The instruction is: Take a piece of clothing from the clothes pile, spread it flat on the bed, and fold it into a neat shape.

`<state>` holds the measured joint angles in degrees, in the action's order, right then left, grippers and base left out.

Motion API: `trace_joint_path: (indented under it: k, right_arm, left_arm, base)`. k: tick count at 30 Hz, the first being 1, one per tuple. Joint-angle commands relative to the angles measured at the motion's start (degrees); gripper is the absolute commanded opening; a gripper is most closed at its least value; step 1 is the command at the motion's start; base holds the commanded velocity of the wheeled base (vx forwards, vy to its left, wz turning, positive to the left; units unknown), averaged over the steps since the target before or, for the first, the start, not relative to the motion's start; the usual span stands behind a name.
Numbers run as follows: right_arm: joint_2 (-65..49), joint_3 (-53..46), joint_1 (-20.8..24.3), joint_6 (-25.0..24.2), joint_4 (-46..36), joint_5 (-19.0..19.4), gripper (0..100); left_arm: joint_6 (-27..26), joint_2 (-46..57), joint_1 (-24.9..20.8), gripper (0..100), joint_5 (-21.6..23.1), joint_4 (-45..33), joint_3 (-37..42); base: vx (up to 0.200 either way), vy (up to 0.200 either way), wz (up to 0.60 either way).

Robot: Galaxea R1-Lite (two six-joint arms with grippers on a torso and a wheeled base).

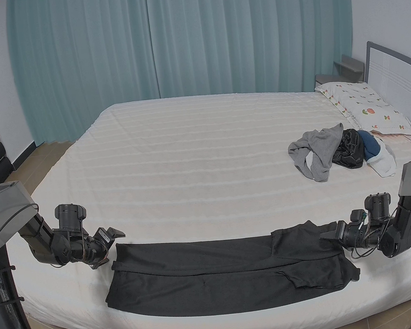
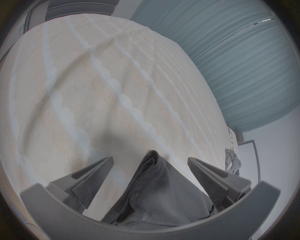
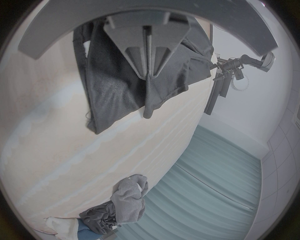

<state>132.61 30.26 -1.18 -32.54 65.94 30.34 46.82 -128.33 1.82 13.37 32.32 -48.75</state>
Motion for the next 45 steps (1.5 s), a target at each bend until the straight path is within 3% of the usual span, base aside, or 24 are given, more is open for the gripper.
trace_joint_path:
  k: [1,13,32,33,39,45]
  right_arm:
    - [-2.71,-1.78,-1.28,0.02,0.15,0.24,0]
    - [-4.99,-7.14,-1.98,0.19,3.85,0.07,0]
    - [-2.88,-13.47,-2.33,14.87,4.99,-0.46,0]
    - [-2.97,-13.47,-2.33,14.87,5.08,-0.46,100]
    - [-6.31,-12.77,-2.51,13.9,5.16,-0.46,100]
    - [-11.85,-10.75,-1.63,9.07,4.02,-1.95,100]
  left_arm:
    - [0.02,0.1,0.03,100,-0.01,-0.06,0.06]
    - [0.02,0.19,0.03,100,-0.01,-0.06,0.32]
    - [0.11,1.5,0.12,100,0.07,-0.33,1.73]
    - [0.2,1.77,0.12,100,0.07,-0.41,1.9]
    - [-0.07,6.87,-0.32,100,0.34,-1.03,6.74]
    - [-0.51,8.54,-3.4,100,0.6,-1.03,9.55]
  base:
    - [0.0,0.0,0.0]
    - [0.0,0.0,0.0]
    - [0.0,0.0,0.0]
    - [0.0,0.0,0.0]
    - [0.0,0.0,0.0]
    - [0.0,0.0,0.0]
